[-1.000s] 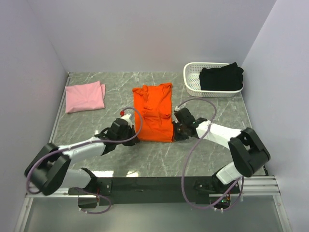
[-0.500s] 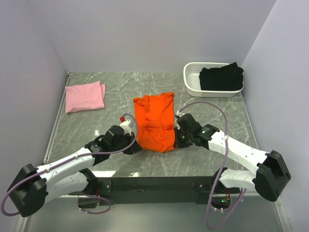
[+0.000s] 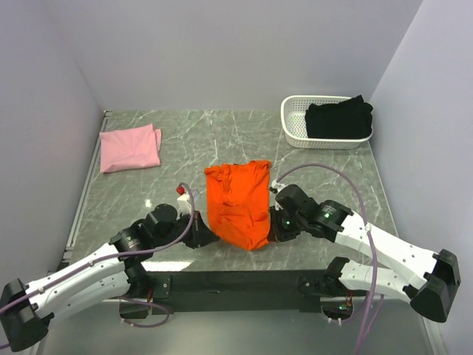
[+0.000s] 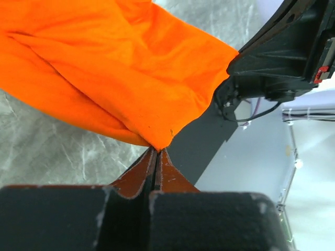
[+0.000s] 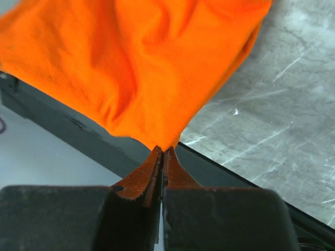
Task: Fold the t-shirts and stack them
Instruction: Fold the tshirt
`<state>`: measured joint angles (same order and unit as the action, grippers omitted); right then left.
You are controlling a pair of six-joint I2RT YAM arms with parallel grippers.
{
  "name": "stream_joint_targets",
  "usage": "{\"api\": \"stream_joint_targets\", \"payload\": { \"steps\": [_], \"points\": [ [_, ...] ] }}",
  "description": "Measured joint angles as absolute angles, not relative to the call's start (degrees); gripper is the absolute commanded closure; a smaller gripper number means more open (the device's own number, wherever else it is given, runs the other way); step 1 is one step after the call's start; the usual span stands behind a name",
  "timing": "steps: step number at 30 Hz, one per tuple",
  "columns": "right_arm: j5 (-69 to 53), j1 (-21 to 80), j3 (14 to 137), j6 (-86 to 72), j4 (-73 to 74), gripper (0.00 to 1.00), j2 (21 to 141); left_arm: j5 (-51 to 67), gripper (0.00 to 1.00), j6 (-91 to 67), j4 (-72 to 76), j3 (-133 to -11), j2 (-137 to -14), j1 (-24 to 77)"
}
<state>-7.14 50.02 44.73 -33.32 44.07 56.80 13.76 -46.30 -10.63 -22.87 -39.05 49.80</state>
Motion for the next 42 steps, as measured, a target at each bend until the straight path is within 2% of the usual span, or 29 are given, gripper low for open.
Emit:
{"api": "stream_joint_targets", "payload": {
  "steps": [10, 23, 33, 42],
  "points": [
    [-2.1, 49.8, 53.5, -33.8, 45.6, 1.00, 56.5, 7.6, 1.00, -49.3, -7.7, -23.2, -35.1, 50.1],
    [-1.4, 39.5, 59.3, -28.2, 40.1, 1.00, 70.8, -6.4, 1.00, -45.9, -0.7, -29.2, -48.0, 49.0],
    [-4.4, 33.6, 65.1, -24.0, 36.8, 1.00, 79.9, -5.3, 1.00, -42.7, 4.4, -30.0, -56.8, 40.1],
    [-7.1, 29.8, 72.5, -20.8, 35.8, 1.00, 90.5, 1.4, 1.00, -38.3, 8.2, -34.7, -67.1, 32.0]
  ]
}}
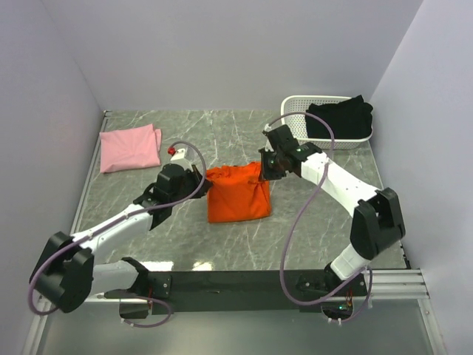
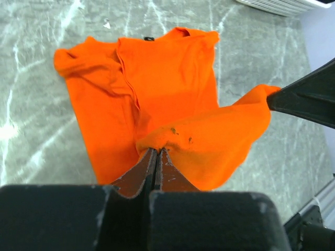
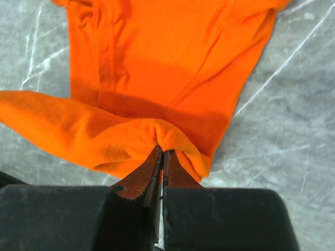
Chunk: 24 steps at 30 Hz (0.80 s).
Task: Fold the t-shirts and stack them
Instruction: Fold the tshirt
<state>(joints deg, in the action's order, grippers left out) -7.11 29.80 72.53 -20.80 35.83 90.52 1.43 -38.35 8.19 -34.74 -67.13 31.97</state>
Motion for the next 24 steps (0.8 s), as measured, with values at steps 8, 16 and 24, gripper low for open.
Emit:
{"api": "stream_joint_targets", "payload": {
  "steps": [8, 16, 24],
  "points": [
    [-9.2, 27.5, 78.0, -19.2, 35.6, 1.00, 98.8, 6.3, 1.00, -36.1, 11.1, -37.7, -76.8, 27.9],
    [-10.7, 25.0, 83.7, -18.0, 36.0, 1.00, 105.0, 9.5, 1.00, -34.5, 12.9, -43.9, -85.9, 25.3],
    [-11.9, 22.9, 89.8, -16.7, 36.9, 1.00, 112.4, 11.0, 1.00, -33.6, 13.0, -49.0, -93.0, 22.9]
  ]
}}
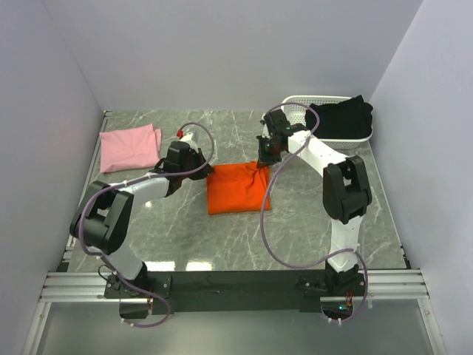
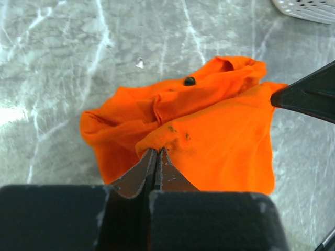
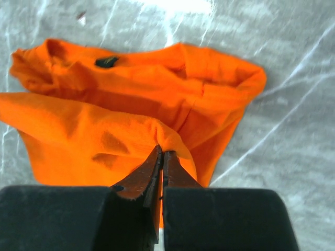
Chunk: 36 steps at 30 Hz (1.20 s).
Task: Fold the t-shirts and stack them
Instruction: Fold the tshirt
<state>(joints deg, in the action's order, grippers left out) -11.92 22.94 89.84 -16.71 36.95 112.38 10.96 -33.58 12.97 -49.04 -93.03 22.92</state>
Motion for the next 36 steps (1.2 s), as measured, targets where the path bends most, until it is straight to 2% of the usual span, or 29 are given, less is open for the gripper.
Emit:
{"api": "stream_joint_targets", "payload": {
  "steps": [1, 3, 4, 6, 7, 10, 16, 19, 25, 32, 36],
  "points": [
    [-12.1, 22.7, 90.7, -16.6, 37.1, 1.00, 113.4, 11.1, 1.00, -33.6, 12.8, -49.5, -93.6, 22.8],
    [-12.4, 22.3, 91.9, -16.5, 37.2, 0.99, 115.0, 11.1, 0.78, -33.3, 12.2, -50.9, -95.1, 22.5],
    [-12.6, 22.1, 92.2, -16.4, 37.3, 0.81, 115.5, 10.9, 0.69, -33.0, 11.5, -51.7, -95.6, 22.4],
    [-13.0, 21.6, 93.1, -16.6, 37.7, 0.63, 116.3, 10.2, 0.52, -33.0, 10.4, -53.1, -96.4, 22.3],
    [-13.1, 21.3, 93.5, -16.4, 37.8, 0.49, 116.4, 9.5, 0.39, -32.9, 9.7, -53.8, -96.5, 22.2],
    [-13.3, 20.5, 95.1, -15.8, 38.4, 0.36, 116.4, 6.9, 0.25, -33.0, 7.6, -55.1, -95.6, 22.1],
    [-12.0, 19.1, 95.2, -15.6, 38.3, 0.32, 111.5, 3.1, 0.19, -32.3, 2.9, -55.5, -87.2, 21.9],
    [-11.5, 19.0, 89.4, -15.8, 36.4, 0.31, 103.3, 2.9, 0.18, -32.2, 2.5, -54.0, -81.1, 21.9],
    [-10.9, 21.2, 75.1, -17.2, 32.4, 0.31, 88.6, 7.8, 0.15, -33.6, 4.9, -40.6, -70.1, 20.8],
    [-9.5, 27.6, 63.2, -19.9, 28.9, 0.31, 87.1, 15.1, 0.15, -37.5, 6.6, -30.6, -69.0, 19.7],
    [-9.2, 30.4, 62.1, -21.1, 27.2, 0.31, 89.5, 17.2, 0.14, -38.9, 8.9, -29.1, -69.6, 19.3]
  ]
}}
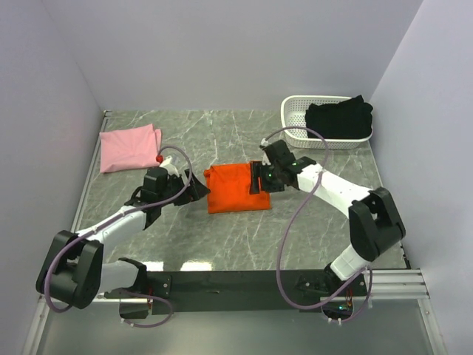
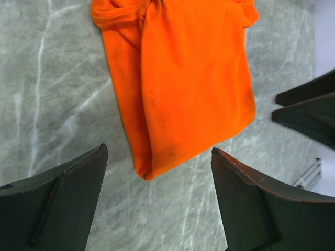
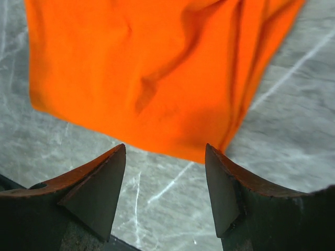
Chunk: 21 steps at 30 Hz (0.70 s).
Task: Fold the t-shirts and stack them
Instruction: Fold the tshirt
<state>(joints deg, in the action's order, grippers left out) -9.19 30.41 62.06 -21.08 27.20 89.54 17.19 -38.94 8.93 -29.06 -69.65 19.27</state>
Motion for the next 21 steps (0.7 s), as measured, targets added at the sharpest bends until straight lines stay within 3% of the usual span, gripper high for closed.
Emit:
{"api": "stream_joint_targets", "payload": {
  "steps": [9, 21],
  "points": [
    [-5.1, 32.5, 62.6, -22.7, 24.9, 0.31, 98.6, 22.1, 0.16, -42.6, 18.6, -27.0, -76.9, 18.6],
    [-2.8, 32.5, 62.6, -23.6, 22.8, 0.31, 101.7, 23.2, 0.14, -45.0, 27.0, -26.9, -86.8, 18.6]
  ]
}}
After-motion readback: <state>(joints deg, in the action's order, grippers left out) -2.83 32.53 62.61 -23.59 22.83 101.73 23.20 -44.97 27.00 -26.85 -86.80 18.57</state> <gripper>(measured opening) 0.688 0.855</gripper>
